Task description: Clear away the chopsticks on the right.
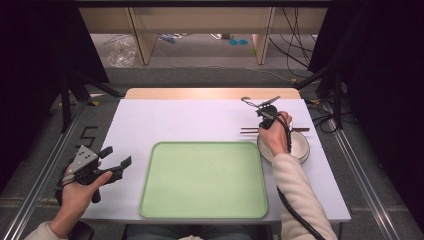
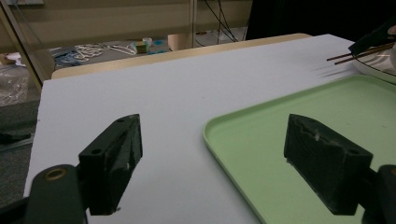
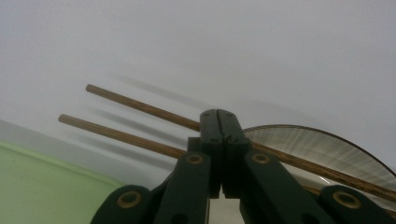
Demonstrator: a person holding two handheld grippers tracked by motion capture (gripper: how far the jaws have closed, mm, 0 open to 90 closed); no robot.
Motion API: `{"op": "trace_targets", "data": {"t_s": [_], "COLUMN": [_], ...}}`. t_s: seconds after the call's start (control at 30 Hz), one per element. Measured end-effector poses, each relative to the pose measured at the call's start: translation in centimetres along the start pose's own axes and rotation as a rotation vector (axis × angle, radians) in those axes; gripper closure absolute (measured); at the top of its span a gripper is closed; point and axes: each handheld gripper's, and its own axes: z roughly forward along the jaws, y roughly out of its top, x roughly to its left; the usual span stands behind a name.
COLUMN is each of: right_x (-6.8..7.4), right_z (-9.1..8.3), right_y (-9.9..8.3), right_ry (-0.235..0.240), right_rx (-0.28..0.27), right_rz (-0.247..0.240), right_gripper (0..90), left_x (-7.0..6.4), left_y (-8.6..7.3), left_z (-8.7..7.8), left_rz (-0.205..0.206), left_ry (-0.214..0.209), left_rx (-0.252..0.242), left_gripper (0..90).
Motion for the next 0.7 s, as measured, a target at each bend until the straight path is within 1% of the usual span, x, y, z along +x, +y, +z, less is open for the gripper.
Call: {"op": "trace_targets", "data": {"t_s": [0.07, 0.1, 0.13, 0.17, 0.2, 0.23, 0.27, 0.3, 0.33, 0.37, 0.4, 0.43, 0.47, 0.5, 0.53, 0.57, 0.6, 0.63, 0.67, 0.7], "right_x": [0.0, -0.2, -0.2, 0.1, -0.1, 0.1, 0.2, 0.5, 0.5, 1.1, 1.3, 1.3, 1.5, 1.7, 1.8, 1.8, 2.1, 2.4, 2.5, 2.5], "right_z": [0.0, 0.0, 0.0, -0.1, -0.3, -0.6, -0.9, -1.2, -1.2, -1.8, -1.9, -1.9, -2.2, -2.2, -2.3, -2.3, -2.3, -2.2, -2.0, -1.9], "right_y": [0.0, 0.1, 0.1, 0.1, 0.2, 0.3, 0.5, 0.7, 0.7, 1.4, 1.6, 1.6, 2.0, 2.4, 3.3, 3.3, 3.5, 3.8, 3.9, 4.2], "right_ry": [0.000, 0.005, 0.003, 0.000, 0.009, 0.006, 0.012, 0.017, 0.017, 0.018, 0.018, 0.018, 0.012, -0.014, -0.054, -0.054, -0.042, -0.041, -0.044, -0.058], "right_rx": [-0.001, -0.003, -0.010, -0.002, -0.013, -0.023, -0.040, -0.048, -0.048, -0.064, -0.075, -0.075, -0.061, -0.050, 0.002, 0.002, 0.032, 0.061, 0.083, 0.106], "right_rz": [0.000, -0.031, -0.039, -0.013, -0.054, -0.060, -0.094, -0.144, -0.144, -0.324, -0.401, -0.401, -0.481, -0.565, -0.740, -0.740, -0.782, -0.827, -0.848, -0.908], "right_gripper": [90.0, 90.0, 90.0, 89.2, 88.1, 87.4, 85.4, 82.5, 82.5, 71.1, 67.8, 67.8, 64.8, 62.1, 60.1, 60.1, 60.0, 59.9, 59.8, 60.1], "left_x": [0.0, 0.0, 0.0, 0.0, 0.0, 0.0, 0.0, 0.0, 0.0, 0.0, 0.0, 0.0, 0.0, 0.0, 0.0, 0.0, 0.0, 0.1, 0.1, 0.1], "left_y": [0.0, 0.0, 0.0, 0.0, 0.0, 0.0, 0.0, 0.0, 0.0, 0.0, 0.0, 0.0, 0.0, 0.0, 0.0, 0.0, 0.0, 0.0, 0.0, 0.0], "left_z": [0.0, 0.0, 0.0, 0.0, 0.0, 0.0, 0.0, 0.0, 0.0, 0.0, 0.0, 0.0, 0.0, 0.0, 0.0, 0.0, 0.0, 0.0, 0.0, 0.0], "left_rz": [0.001, 0.000, 0.000, 0.000, -0.001, -0.001, 0.001, 0.000, 0.000, 0.004, 0.001, 0.001, 0.000, 0.001, 0.001, 0.000, 0.006, 0.006, 0.006, 0.006], "left_ry": [-0.001, 0.000, -0.001, -0.001, 0.000, 0.000, -0.001, -0.002, -0.002, 0.000, 0.000, 0.000, -0.001, 0.000, 0.001, 0.000, 0.000, 0.001, 0.000, 0.000], "left_rx": [0.001, 0.001, 0.001, 0.001, 0.001, 0.001, 0.000, -0.001, -0.001, 0.004, 0.006, 0.006, 0.001, 0.004, 0.003, 0.002, 0.006, 0.011, 0.011, 0.010], "left_gripper": [19.6, 19.6, 19.6, 19.6, 19.6, 19.6, 19.6, 19.6, 19.6, 19.6, 19.6, 19.6, 19.6, 19.6, 19.6, 19.6, 19.6, 19.6, 19.6, 19.6]}}
